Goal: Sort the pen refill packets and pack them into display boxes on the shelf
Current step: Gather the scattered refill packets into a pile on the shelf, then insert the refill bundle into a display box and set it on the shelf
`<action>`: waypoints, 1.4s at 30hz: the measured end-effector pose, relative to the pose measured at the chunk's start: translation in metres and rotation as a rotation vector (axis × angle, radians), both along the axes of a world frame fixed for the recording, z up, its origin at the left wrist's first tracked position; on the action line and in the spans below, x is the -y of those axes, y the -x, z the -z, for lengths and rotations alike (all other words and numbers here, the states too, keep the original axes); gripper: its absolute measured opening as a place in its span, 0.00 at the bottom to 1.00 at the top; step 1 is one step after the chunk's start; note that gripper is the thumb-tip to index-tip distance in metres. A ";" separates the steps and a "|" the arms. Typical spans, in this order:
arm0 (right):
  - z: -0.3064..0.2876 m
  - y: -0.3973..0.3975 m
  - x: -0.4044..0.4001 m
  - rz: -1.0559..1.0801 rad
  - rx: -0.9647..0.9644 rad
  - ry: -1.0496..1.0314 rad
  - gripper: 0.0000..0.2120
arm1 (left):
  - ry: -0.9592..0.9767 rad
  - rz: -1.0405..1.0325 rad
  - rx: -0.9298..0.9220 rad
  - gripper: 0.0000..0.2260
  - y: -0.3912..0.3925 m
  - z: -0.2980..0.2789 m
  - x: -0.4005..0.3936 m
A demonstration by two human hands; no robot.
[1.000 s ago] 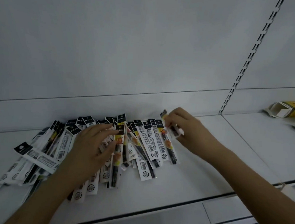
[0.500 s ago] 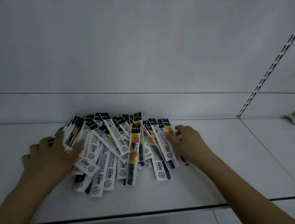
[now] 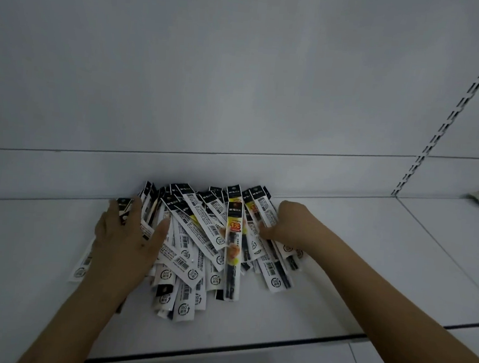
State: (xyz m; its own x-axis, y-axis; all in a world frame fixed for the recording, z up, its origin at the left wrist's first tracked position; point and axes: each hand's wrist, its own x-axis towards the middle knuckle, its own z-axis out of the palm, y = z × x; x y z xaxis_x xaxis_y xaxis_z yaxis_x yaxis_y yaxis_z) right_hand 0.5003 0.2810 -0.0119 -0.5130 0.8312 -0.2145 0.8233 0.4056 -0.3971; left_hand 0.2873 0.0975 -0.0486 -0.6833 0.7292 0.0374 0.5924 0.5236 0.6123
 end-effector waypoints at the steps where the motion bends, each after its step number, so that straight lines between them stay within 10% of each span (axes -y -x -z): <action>1: -0.001 0.001 0.000 0.008 0.007 0.011 0.17 | -0.012 0.005 -0.029 0.38 0.000 0.003 -0.001; 11: 0.001 0.002 -0.005 0.073 0.026 0.060 0.15 | 0.064 0.065 -0.324 0.40 -0.002 0.005 -0.004; 20: -0.019 -0.030 -0.007 0.241 -0.512 0.201 0.10 | -0.202 0.222 -0.269 0.35 -0.022 -0.013 -0.018; 26: -0.024 -0.048 -0.002 0.336 -0.847 -0.115 0.12 | -0.279 0.525 -0.222 0.29 -0.055 -0.009 -0.045; 33: 0.029 -0.051 0.024 0.363 -0.783 0.123 0.15 | -0.188 0.658 -0.333 0.28 -0.061 0.008 -0.050; 37: 0.023 -0.056 0.024 0.263 -0.786 0.059 0.08 | -0.329 0.650 -0.133 0.23 -0.075 -0.019 -0.059; 42: 0.021 -0.070 0.030 0.160 -0.551 -0.199 0.11 | -0.084 0.540 0.559 0.32 -0.127 -0.065 -0.100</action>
